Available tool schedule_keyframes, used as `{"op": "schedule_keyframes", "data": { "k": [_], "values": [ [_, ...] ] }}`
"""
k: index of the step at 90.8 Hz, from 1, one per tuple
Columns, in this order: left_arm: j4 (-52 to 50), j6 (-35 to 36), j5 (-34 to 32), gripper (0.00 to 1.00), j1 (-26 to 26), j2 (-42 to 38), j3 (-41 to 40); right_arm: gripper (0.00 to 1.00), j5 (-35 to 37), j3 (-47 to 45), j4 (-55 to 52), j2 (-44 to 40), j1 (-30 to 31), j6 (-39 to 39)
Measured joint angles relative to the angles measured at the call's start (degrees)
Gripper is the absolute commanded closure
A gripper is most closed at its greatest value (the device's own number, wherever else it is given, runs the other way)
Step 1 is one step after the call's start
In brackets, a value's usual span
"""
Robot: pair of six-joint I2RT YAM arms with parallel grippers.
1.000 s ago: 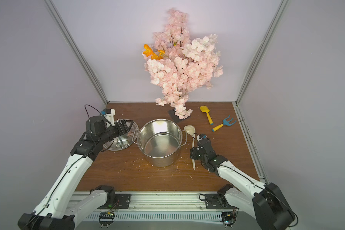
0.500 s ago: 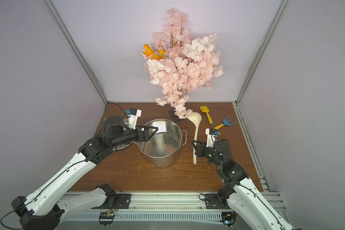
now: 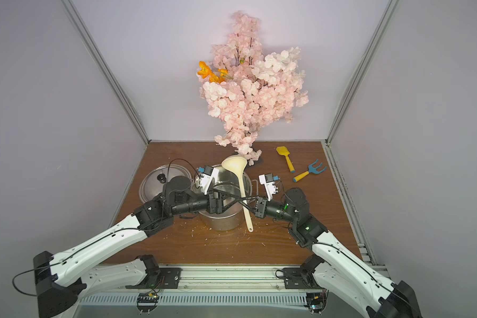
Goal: Stir the soup with a spoon
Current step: Adjust the spoon.
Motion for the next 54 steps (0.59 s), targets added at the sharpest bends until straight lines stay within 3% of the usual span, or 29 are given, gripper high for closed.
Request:
{"op": "schedule_keyframes", "data": {
  "k": [14,54],
  "values": [
    [4.3,-2.1,-0.5,0.20,0.0,0.0,-2.1,1.00,0.2,3.4,2.8,5.0,4.7,0.1],
    [12.0,-10.0,-9.4,0.73,-0.1,-6.8,-9.2,1.00,1.7,6.2,5.0,10.3,8.4,-0.6]
  ]
}}
